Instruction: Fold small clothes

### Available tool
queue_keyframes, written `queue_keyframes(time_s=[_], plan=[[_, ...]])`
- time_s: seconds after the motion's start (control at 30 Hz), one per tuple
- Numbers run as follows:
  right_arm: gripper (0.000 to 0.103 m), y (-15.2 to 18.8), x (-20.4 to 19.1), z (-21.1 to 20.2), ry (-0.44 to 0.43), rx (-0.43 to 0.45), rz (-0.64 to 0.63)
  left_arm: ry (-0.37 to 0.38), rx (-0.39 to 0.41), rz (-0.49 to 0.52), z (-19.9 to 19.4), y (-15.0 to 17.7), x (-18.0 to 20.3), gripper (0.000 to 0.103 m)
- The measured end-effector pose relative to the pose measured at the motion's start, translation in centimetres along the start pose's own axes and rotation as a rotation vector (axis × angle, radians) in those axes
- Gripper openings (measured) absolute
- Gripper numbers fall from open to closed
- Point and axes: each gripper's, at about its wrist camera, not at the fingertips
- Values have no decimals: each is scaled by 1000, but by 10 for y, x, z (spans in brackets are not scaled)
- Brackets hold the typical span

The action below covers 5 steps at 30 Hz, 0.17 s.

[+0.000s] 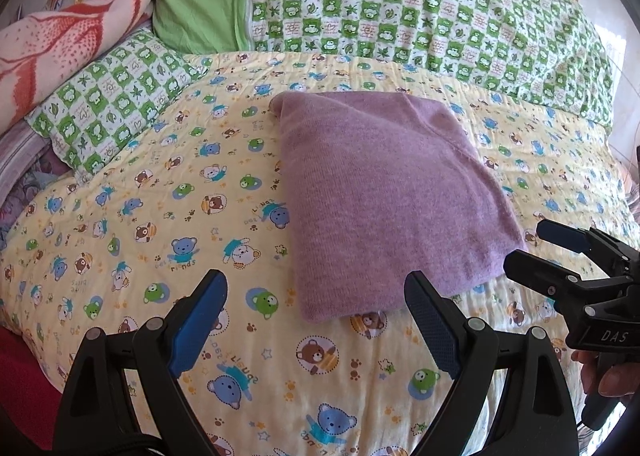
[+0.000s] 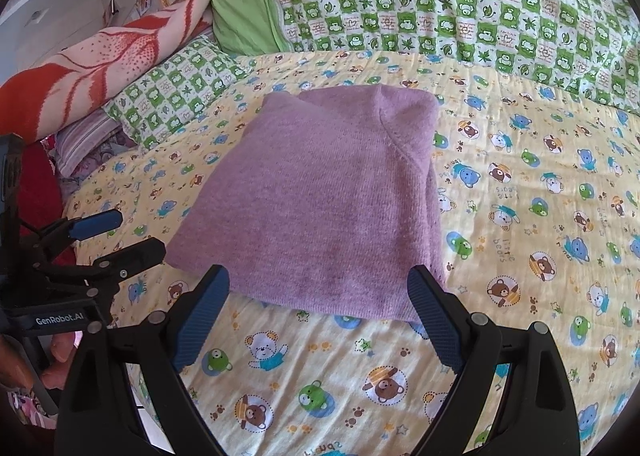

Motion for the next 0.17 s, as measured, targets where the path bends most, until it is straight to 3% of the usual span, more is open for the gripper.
queue_keyframes(time_s=[0.17], plan=[[91,-4,4,3,-1,-7,11,-8,-12,-22,3,-5,-2,91]])
Point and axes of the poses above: each gripper's, at about its wrist camera, not at the fingertips, and z roughly the way its jaws point, x to its right, y to its underside, and after that the axes turned 7 degrees about -x, right-handed
